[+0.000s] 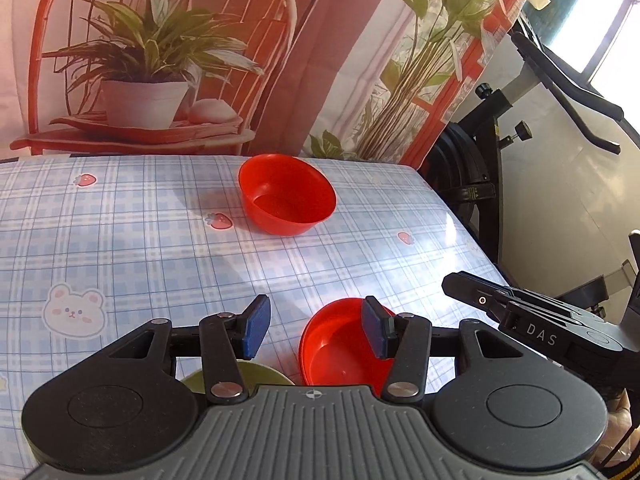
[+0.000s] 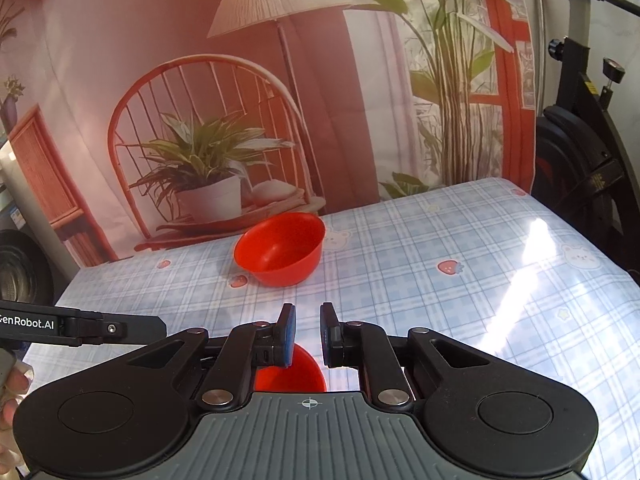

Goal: Organize plates and bowls

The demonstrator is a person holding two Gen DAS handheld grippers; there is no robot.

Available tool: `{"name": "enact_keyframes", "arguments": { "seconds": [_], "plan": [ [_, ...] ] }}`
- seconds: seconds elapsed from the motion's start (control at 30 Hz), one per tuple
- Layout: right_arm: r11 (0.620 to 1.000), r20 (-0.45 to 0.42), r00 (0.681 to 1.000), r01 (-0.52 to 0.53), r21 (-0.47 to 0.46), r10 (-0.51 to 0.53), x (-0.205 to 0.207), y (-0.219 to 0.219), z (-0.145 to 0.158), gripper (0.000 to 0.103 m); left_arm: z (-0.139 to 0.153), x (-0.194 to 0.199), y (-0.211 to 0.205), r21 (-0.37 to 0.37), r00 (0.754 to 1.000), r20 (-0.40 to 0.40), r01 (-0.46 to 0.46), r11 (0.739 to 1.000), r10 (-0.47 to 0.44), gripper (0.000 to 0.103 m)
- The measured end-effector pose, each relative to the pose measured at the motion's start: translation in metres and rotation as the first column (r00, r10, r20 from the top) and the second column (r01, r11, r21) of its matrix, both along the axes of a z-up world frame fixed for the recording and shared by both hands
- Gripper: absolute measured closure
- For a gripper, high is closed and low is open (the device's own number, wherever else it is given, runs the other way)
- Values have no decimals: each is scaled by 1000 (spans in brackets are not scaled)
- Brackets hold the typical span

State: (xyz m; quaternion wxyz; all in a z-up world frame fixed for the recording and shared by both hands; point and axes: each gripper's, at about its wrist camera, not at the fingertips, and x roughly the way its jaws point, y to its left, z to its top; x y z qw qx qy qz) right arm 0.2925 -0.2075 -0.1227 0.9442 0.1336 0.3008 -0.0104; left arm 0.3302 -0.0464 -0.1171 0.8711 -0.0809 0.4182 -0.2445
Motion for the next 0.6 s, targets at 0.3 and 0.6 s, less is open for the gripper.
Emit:
{"name": "enact_keyframes", "arguments": {
  "seconds": [0.3,0.6],
  "plan": [
    [996,67,995,-76,-54,79,50,-13,6,86,11,34,-4,33,984,147,-106,994,100,50],
    [994,11,994,-110,14,110,115,-28,-30,85,-15,84,-23,105,983,123,-147,984,133,50]
  ]
}}
